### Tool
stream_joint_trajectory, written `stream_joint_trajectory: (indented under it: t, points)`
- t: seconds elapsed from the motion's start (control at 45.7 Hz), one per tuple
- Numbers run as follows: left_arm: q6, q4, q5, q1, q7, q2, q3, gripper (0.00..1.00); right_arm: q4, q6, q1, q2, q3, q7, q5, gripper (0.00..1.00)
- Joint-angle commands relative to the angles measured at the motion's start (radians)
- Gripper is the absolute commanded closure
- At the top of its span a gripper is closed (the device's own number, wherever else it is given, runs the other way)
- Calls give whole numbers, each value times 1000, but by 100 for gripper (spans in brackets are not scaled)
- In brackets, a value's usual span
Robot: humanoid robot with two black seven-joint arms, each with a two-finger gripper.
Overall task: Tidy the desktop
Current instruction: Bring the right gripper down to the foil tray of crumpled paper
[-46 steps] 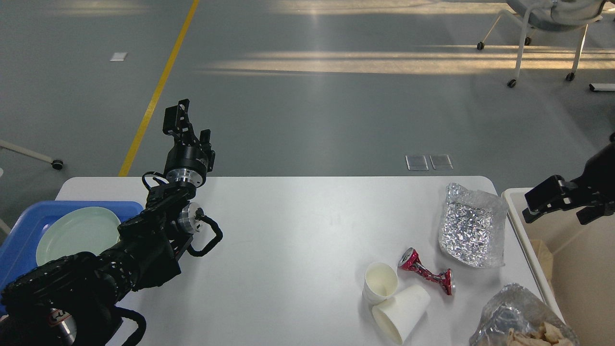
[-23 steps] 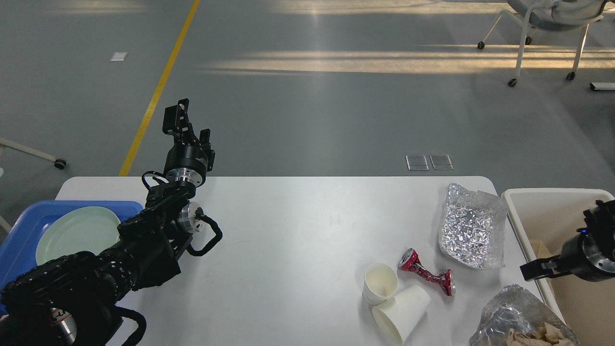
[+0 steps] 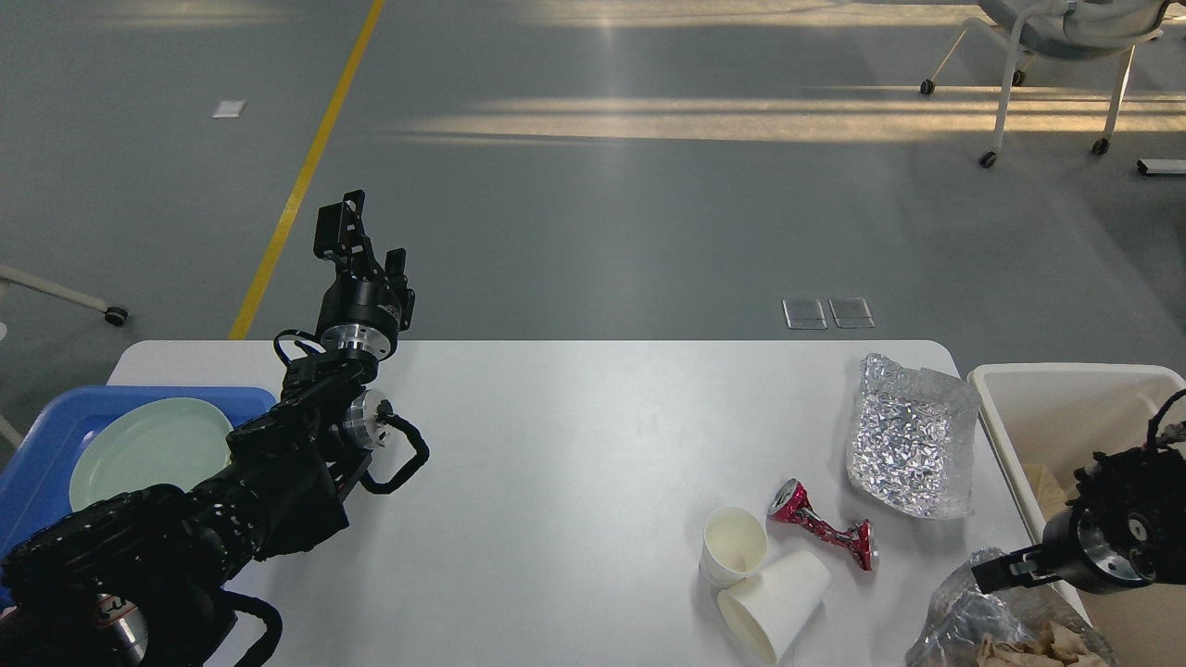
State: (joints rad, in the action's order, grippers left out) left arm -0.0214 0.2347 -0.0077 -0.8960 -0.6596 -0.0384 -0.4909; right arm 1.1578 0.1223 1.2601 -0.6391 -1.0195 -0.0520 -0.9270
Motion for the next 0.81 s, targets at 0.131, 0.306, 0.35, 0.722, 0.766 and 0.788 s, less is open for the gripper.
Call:
stream_joint_trajectory:
  t: [0.131,0.306,0.35,0.722,0.766,0.788]
  points:
    - [0,0,0,2,0,0,0,2,-98,-3,-62,18,-1,-6,0,20]
    - [0,0,0,2,0,0,0,2,-174,-13,-120,41,-1,-55,0,42]
    - [0,0,0,0,0,0,0,2,-176,-15,-126,44,-1,-57,2,45]
    - [0,0,0,0,0,0,0,2,-175,-16,-128,45,3,-175,10,66]
    - [0,0,0,0,0,0,0,2,-175,-16,-127,47,1,-184,10,68]
    - [0,0,0,0,0,0,0,2,-175,-15,-123,45,1,-190,10,69]
